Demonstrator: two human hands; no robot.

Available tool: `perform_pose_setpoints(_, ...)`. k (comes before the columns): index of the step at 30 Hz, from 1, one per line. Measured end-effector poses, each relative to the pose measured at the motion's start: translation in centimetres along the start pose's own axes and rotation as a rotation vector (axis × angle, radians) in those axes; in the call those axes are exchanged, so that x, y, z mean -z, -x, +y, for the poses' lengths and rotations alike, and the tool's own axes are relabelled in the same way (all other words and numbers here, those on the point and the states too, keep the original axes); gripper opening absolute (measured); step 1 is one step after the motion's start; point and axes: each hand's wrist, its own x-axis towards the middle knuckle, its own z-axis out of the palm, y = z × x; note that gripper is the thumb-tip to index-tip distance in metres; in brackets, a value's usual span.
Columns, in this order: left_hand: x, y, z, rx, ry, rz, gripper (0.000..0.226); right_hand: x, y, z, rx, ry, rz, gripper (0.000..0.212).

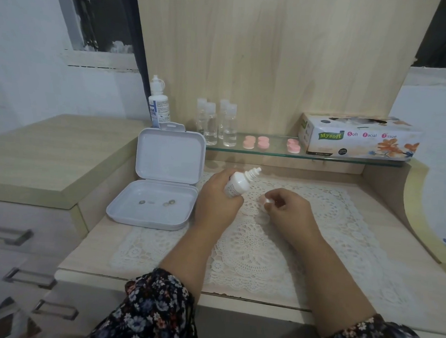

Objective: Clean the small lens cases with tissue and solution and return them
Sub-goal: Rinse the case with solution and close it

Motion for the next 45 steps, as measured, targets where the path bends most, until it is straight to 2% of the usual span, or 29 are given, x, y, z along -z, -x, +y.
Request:
perform_pose_setpoints(2,0.0,0.0,0.0,0.008,0.009,-0.003,0.044,0.0,-0.1,-0.1,0.001,0.040,-0.021,0.020)
perform_pose_setpoints(5,0.0,-0.1,-0.1,0.015,0.006,0.000,0.044,0.4,0.1,-0.3,-0.026,-0.053,0.013,0.024)
perform_pose_setpoints(8,0.0,-0.1,-0.1,0.022,0.014,0.004,0.043,1.4,0.9,0.0,-0.125,-0.228,0.093,0.006)
perform_pose_setpoints(11,0.1,-0.2,-0.1,0.037,0.021,0.015,0.045,2.7,1.4,0.2,-0.210,-0.218,-0.044,0.016)
perform_pose_setpoints(14,0.1,-0.4,-0.3,0.045,0.016,0.020,0.048,3.0,1.3,-0.2,-0.236,0.020,-0.225,0.039)
perform_pose_setpoints(16,0.1,-0.5,-0.4,0.038,0.012,0.017,0.049,3.0,1.2,-0.3,-0.230,0.060,-0.245,0.038)
perform_pose_setpoints(18,0.0,-0.7,-0.5,0.012,0.007,0.016,0.049,3.0,1.1,-0.2,-0.202,0.021,-0.189,0.032)
perform_pose_setpoints(23,0.0,-1.3,-1.2,-0.093,-0.079,0.021,0.049,2.2,1.1,-0.7,-0.140,-0.288,0.037,0.027)
perform_pose_setpoints(28,0.0,-1.4,-1.5,-0.215,-0.173,0.056,0.045,1.7,0.6,-0.6,-0.170,-0.349,0.125,0.026)
perform_pose_setpoints(33,0.3,-1.4,-1.5,-0.251,-0.274,0.082,0.050,1.8,0.4,-0.6,-0.167,-0.402,0.142,0.031)
perform_pose_setpoints(45,0.7,-1.4,-1.7,-0.408,-0.415,0.210,0.059,1.4,0.3,-0.7,-0.144,-0.417,0.068,0.029)
